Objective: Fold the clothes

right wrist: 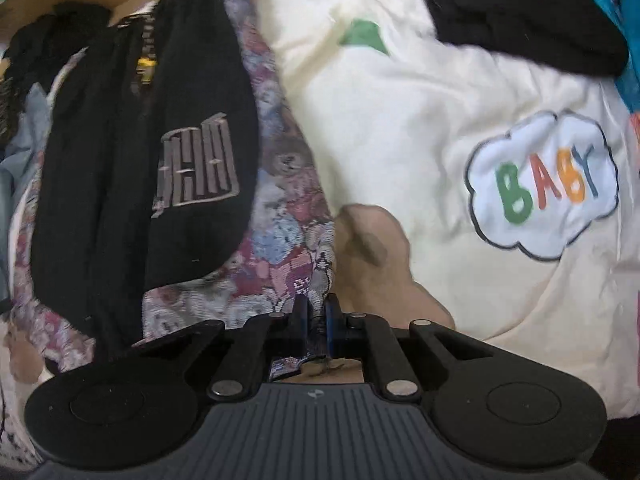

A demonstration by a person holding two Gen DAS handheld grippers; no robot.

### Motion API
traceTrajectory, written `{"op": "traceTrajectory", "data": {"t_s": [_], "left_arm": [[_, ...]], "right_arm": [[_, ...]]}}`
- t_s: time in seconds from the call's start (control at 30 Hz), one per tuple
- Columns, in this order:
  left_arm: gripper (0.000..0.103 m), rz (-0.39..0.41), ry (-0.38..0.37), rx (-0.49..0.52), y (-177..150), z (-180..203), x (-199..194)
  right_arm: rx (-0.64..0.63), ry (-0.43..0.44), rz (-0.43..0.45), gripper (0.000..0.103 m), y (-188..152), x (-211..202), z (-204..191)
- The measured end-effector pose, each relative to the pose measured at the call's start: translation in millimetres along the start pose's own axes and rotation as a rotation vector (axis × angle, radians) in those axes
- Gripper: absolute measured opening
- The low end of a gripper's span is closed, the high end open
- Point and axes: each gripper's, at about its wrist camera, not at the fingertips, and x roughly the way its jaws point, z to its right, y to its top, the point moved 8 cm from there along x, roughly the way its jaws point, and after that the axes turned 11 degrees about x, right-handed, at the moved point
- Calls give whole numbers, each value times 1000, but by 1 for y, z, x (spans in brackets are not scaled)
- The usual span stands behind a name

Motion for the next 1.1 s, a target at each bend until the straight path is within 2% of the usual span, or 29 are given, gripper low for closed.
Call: {"op": "traceTrajectory", "data": {"t_s": [0.13, 0.3, 0.47, 0.53, 0.6, 0.67, 0.7, 0.73, 0.77, 0.93, 1.1], "left_arm": [[9, 1, 0, 12, -3, 0, -2], [9, 5, 14, 9, -7, -7, -6], [10, 10, 8, -43, -13, -14, -7], [16, 14, 2, -52, -12, -15, -8], [31, 18, -9, -42, -10, -12, -10], [40, 16, -12, -17, -9, -8, -12], [44, 14, -10, -6, -8, -7, -12], [45, 12, -6, -1, -8, -6, -12], [46, 10, -2, 4, -7, -6, -11], [46, 14, 0, -35, -2, -6, -3], [46, 2, -1, -43, 0, -1, 8]], "right_arm": [[-127, -104, 61, 6, 7, -11, -4], [-108, -224, 66, 6, 20, -19, 42], [-103, -356, 110, 6, 55, -16, 78], [-107, -390, 109, 7, 64, -10, 85], [-72, -356, 59, 9, 65, 2, 90], [-35, -303, 26, 34, 65, 8, 93], [-6, -268, 30, 42, 65, 9, 94], [29, -238, 54, 55, 67, 4, 97], [63, -209, 76, 61, 69, 0, 100], [220, -178, 131, 64, 73, -4, 136], [474, -58, 137, 61, 65, 20, 177]]}}
